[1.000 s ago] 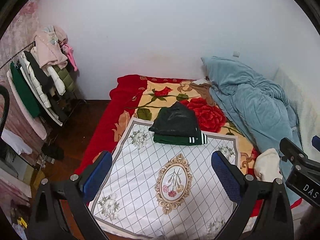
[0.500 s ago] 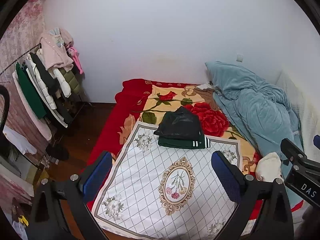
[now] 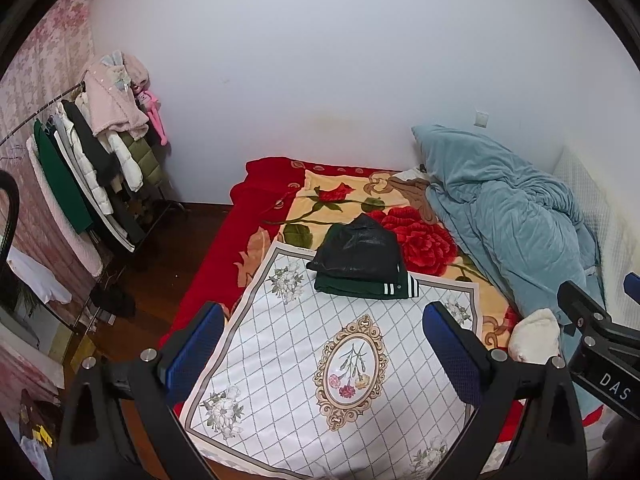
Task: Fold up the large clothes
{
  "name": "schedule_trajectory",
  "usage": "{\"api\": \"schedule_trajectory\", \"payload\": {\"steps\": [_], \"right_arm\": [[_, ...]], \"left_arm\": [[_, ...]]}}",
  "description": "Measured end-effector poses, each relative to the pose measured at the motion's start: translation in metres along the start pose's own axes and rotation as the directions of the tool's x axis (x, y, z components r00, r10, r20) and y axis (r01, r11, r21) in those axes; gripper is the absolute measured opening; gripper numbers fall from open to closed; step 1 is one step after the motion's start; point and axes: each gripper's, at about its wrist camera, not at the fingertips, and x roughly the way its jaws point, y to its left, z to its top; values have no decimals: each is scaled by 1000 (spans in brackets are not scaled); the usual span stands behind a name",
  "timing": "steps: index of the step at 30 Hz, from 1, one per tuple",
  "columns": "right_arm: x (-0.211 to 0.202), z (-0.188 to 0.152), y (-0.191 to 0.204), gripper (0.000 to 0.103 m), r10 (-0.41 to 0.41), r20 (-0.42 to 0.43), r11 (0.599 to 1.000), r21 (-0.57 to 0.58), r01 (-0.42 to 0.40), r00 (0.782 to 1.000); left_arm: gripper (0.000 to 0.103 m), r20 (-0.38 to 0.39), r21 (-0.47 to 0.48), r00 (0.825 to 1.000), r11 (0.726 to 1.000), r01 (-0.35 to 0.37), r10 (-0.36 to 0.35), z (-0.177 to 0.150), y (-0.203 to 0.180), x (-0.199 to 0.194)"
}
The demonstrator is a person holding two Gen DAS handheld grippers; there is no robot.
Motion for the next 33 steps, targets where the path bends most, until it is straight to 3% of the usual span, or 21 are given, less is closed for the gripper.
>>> {"api": "schedule_trajectory", "payload": {"steps": [33], "right_arm": [[5,5,-3,103,23,-12,1000,-10,-23,1000]], "left_arm": [[101,14,-5,1000,1000,3,-3,9,0,-7]]}}
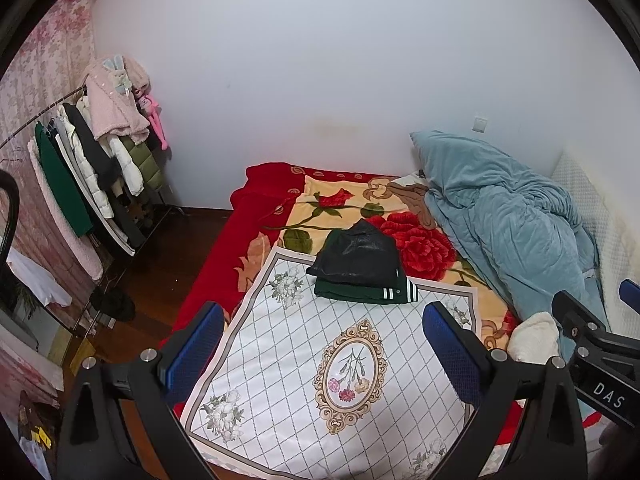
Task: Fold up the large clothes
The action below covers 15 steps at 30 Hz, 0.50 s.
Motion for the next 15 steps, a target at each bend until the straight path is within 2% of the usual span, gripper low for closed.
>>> {"api": "schedule_trajectory", "payload": {"steps": [15], "right_arm": [[0,1,1,103,3,1,1000,-1,-3,1000]], "left_arm": [[101,3,-2,1000,1000,-4,4,0,2,-2]]}}
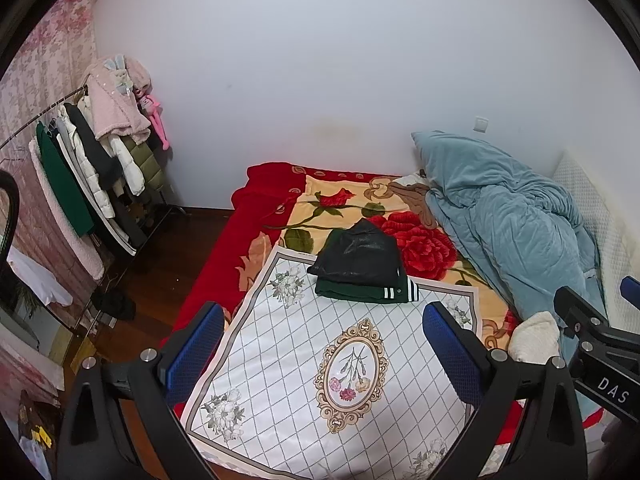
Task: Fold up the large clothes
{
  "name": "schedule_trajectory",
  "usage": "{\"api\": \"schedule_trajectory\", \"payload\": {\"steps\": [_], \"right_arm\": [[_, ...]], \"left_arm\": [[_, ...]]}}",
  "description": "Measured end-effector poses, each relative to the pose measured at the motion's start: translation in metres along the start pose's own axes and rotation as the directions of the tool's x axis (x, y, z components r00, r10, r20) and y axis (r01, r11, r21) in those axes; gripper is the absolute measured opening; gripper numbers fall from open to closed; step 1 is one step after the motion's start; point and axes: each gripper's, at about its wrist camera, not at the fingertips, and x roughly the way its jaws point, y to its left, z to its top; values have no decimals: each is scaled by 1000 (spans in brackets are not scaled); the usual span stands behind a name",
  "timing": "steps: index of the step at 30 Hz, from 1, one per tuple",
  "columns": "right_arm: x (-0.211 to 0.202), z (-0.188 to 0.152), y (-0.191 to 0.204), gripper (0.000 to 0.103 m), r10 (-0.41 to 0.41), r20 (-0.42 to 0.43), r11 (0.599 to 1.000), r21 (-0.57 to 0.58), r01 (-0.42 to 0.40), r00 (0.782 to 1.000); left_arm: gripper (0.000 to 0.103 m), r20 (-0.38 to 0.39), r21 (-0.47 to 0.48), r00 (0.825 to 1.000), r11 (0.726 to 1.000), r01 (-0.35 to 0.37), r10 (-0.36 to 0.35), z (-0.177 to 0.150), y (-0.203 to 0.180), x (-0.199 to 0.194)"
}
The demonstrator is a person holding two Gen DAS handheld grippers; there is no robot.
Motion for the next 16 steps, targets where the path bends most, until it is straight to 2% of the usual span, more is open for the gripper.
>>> {"api": "schedule_trajectory", "payload": {"steps": [16], "right_arm": [[-1,-3,0,103,-1,2,1000,2,1,1000]], "left_arm": [[101,5,2,1000,1000,8,-8,2,1,-1]]}}
